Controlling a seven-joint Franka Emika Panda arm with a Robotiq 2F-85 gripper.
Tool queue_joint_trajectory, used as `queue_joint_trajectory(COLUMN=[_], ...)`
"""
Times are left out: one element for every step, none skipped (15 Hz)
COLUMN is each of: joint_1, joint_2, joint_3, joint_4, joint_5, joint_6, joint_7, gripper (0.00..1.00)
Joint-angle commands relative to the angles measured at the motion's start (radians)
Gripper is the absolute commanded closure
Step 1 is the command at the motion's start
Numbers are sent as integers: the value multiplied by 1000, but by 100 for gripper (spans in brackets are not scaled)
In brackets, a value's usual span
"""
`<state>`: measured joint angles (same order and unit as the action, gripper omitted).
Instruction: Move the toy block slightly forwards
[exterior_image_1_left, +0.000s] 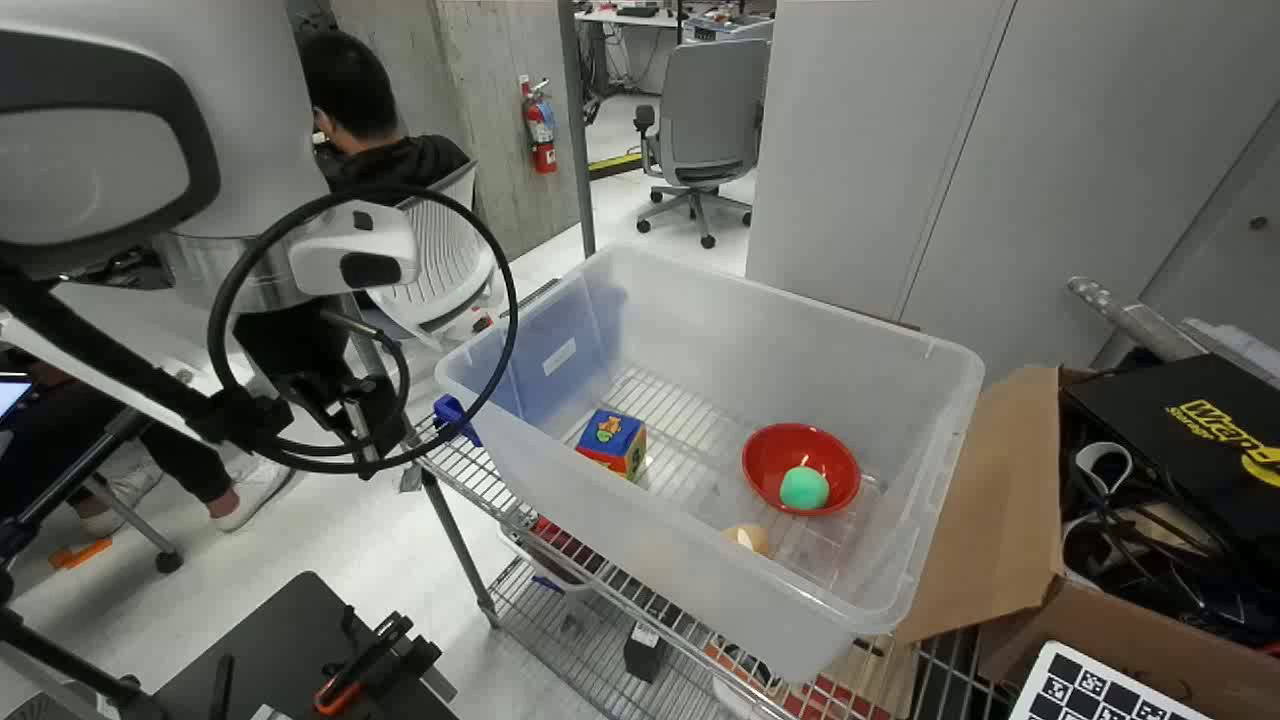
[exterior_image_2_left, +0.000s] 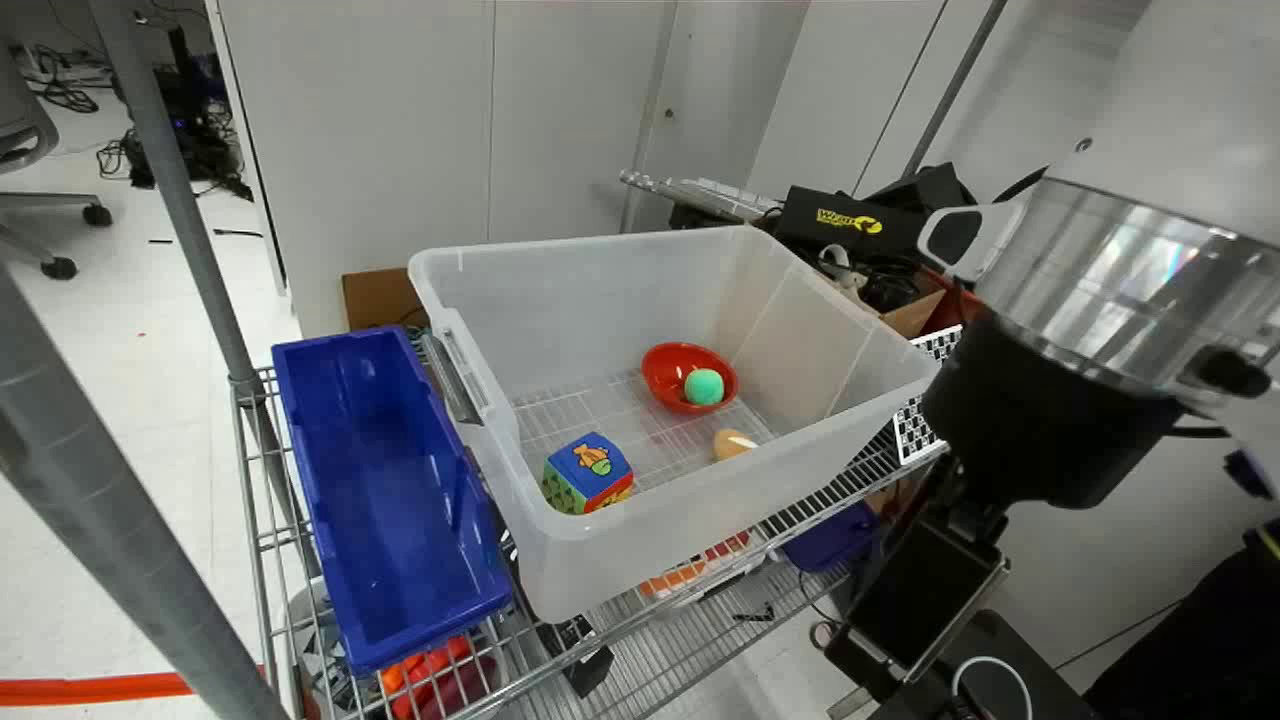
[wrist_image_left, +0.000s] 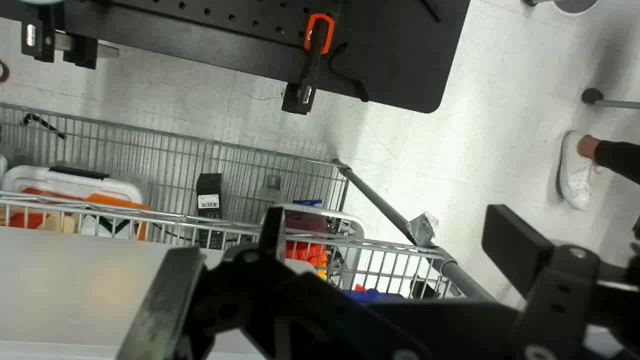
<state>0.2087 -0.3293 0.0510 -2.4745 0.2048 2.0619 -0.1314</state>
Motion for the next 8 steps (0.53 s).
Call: queue_joint_trajectory(joint_1=[-16,-19,-22,-25,-28,-29,-36,-47], joint_2=[0,35,50,75,93,130,157,204], joint_3=[16,12,12,8,6,-8,-6,-5], joint_4=[2,33,46,68,86,126,155,202], joint_5=[5,19,18,26,36,76,89,98], joint_6=[-2,5,16,57,93,122,149,175], joint_7=[-4,9,12,2,5,-4,10,28], gripper=[0,0,0,0,0,0,0,0])
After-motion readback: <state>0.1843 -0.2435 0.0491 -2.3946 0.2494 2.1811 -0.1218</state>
